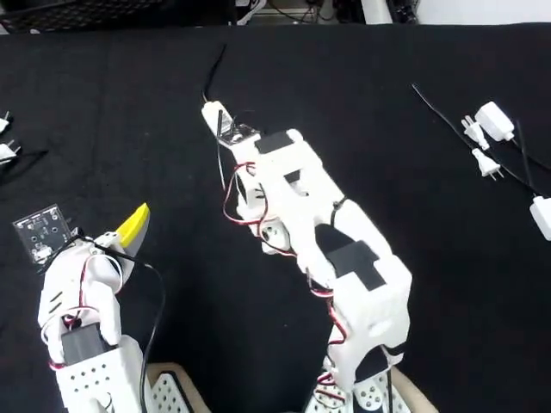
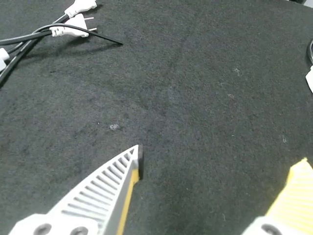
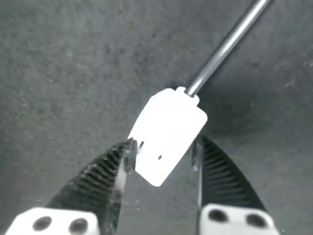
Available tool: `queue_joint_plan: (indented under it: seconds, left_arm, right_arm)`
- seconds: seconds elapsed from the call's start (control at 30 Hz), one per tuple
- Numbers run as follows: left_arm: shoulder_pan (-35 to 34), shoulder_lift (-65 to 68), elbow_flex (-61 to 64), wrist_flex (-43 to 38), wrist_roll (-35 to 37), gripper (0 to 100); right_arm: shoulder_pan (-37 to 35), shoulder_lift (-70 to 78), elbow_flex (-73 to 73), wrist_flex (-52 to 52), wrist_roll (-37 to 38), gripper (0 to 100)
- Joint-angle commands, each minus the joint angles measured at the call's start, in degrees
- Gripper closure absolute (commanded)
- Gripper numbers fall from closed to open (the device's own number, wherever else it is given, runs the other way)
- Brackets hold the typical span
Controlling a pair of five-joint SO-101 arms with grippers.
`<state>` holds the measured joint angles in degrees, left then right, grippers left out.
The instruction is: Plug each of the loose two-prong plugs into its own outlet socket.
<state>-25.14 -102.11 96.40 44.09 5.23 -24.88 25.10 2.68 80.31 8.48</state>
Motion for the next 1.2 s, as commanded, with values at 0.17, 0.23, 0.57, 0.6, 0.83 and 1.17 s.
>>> queue_joint_plan:
  seconds: [0.17,0.23,0.57,0.6,0.83,1.17]
  left_arm:
    - [0.40,-0.53,0.75,-0.79,-0.35,56]
    - [0.40,-0.53,0.75,-0.79,-0.35,56]
    - [0.40,-0.53,0.75,-0.79,-0.35,56]
    - [0.40,-0.53,0.75,-0.79,-0.35,56]
    - [0.40,-0.53,0.75,-0.79,-0.35,56]
    - [0.48,-0.53,0.75,-0.79,-0.35,56]
  right_arm:
    - [-9.49,2.33,-1.19,0.18,-0.35,81.4]
    - [-11.96,2.33,-1.19,0.18,-2.20,81.4]
    - [-15.74,2.33,-1.19,0.26,-2.55,83.8]
    - [-15.65,2.33,-1.19,0.26,-2.46,86.3]
    - [-15.38,2.07,-5.41,1.49,2.46,98.5]
    - [-14.68,2.24,-30.20,9.76,2.99,98.5]
